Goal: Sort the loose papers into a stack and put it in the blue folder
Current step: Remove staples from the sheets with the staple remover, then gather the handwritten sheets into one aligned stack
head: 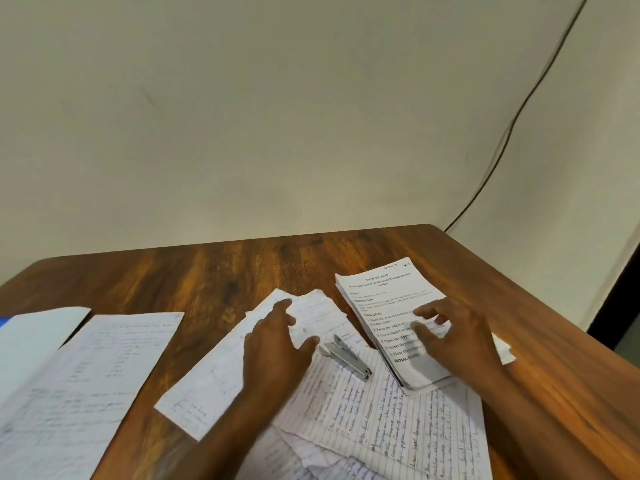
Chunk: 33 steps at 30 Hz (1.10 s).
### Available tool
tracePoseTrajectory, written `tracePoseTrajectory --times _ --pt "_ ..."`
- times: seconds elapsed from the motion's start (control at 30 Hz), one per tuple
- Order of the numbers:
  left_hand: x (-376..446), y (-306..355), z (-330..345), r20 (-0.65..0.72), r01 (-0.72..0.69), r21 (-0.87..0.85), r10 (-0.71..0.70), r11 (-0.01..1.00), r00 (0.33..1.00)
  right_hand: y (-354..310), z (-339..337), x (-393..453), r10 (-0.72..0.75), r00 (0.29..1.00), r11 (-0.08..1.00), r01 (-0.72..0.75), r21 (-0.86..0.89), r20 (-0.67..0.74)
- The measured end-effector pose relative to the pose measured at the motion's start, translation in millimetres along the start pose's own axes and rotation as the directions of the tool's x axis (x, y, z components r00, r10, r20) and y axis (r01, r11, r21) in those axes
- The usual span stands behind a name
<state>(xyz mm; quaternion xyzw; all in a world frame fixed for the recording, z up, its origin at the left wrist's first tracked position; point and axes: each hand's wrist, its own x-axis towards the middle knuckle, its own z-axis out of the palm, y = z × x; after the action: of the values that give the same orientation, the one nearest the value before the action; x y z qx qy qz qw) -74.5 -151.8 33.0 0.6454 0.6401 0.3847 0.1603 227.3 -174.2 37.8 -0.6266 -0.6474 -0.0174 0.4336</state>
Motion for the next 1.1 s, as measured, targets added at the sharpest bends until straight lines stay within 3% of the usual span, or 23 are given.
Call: tracePoseTrajectory --times 0.13,0.33,0.7,0.83,1.1 --pt "-16 -23 -29 0.109 0.058 0.08 -0.067 0.995 0.992 -56 25 -15 -0.033 0.952 0.999 0.024 0.032 0.304" --pt "-46 -27 -40 0.143 -0.007 0.167 -0.017 0.986 0.99 -90 56 -21 0.046 0.908 0.986 0.025 -0.165 0.416" --pt "-39 -35 -46 0.169 0.077 0.175 -0.107 0.982 0.98 -94 54 -7 0.171 0.955 0.979 -0.137 -0.15 0.241" --pt "-31 -41 -54 0.21 0.099 0.19 -0.139 0.977 0.968 -75 46 10 0.258 0.957 0.94 -0.217 -0.264 0.131" --pt "-10 -61 -73 0.254 0.129 0.127 -0.158 0.983 0.954 -48 39 14 0.356 0.926 0.873 -0.281 -0.399 0.128"
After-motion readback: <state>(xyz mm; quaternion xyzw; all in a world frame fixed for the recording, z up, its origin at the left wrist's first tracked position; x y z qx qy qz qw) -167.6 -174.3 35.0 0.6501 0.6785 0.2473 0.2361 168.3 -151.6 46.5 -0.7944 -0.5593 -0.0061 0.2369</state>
